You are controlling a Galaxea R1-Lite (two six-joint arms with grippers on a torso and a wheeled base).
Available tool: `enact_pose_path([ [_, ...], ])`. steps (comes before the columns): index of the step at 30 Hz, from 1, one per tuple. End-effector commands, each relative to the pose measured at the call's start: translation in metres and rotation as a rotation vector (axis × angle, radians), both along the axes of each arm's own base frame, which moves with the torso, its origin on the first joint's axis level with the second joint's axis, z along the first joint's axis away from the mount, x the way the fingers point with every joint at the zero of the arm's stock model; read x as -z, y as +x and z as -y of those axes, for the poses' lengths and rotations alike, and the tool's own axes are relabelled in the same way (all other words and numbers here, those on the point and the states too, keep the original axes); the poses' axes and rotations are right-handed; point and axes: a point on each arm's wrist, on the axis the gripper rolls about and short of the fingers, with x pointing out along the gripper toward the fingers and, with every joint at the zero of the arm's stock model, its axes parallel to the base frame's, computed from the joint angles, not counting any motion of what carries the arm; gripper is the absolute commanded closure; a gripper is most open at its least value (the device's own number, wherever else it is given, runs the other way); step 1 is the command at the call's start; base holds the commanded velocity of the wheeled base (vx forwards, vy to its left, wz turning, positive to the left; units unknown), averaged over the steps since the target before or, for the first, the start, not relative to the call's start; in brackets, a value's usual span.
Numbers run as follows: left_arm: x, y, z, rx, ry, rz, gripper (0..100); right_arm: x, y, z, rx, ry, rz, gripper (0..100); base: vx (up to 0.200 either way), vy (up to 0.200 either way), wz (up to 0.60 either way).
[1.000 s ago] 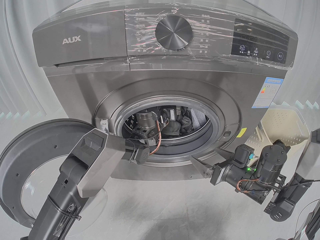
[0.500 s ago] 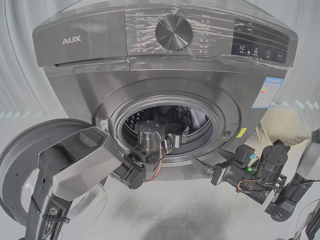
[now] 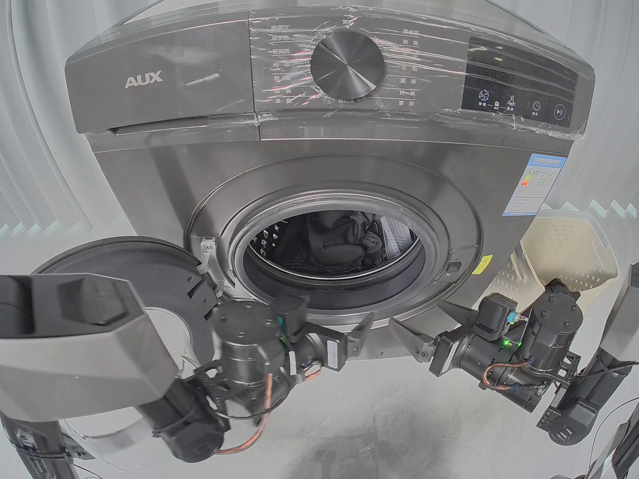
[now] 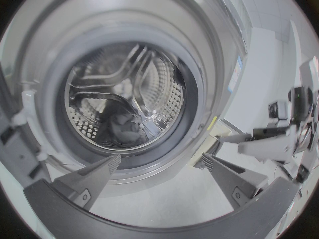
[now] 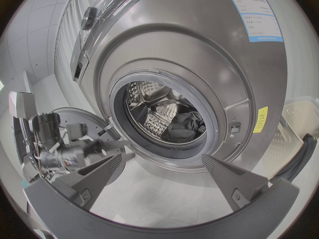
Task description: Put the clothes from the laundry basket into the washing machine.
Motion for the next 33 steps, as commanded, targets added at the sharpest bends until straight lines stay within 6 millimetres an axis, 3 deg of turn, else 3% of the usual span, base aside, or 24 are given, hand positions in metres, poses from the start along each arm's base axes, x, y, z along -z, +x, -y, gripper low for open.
enact_pose_path([
  [1, -0.056, -0.061, -0.048, -0.020, -0.156, 0.062, 0, -0.007, -0.013, 0.010, 0.007, -0.001, 0.007, 0, 0.000, 0.000, 0.00],
  [3, -0.065, -0.070, -0.060, -0.046, -0.166, 0.076, 0, -0.007, -0.020, 0.017, 0.013, -0.009, -0.002, 0, 0.000, 0.000, 0.00],
  [7, -0.062, -0.088, -0.080, -0.046, -0.130, 0.062, 0, -0.012, -0.028, 0.030, 0.037, -0.004, 0.007, 0, 0.000, 0.000, 0.00],
  [18, -0.065, -0.100, -0.104, -0.127, -0.121, 0.094, 0, -0.030, -0.058, 0.062, 0.090, 0.021, 0.065, 0, 0.000, 0.000, 0.00],
  [28, -0.072, -0.107, -0.111, -0.132, -0.078, 0.156, 0, -0.045, -0.068, 0.078, 0.169, 0.022, 0.143, 0, 0.000, -0.200, 0.00],
  [33, -0.071, -0.115, -0.122, -0.167, -0.070, 0.158, 0, -0.050, -0.084, 0.096, 0.211, -0.022, 0.130, 0, 0.000, -0.200, 0.00],
])
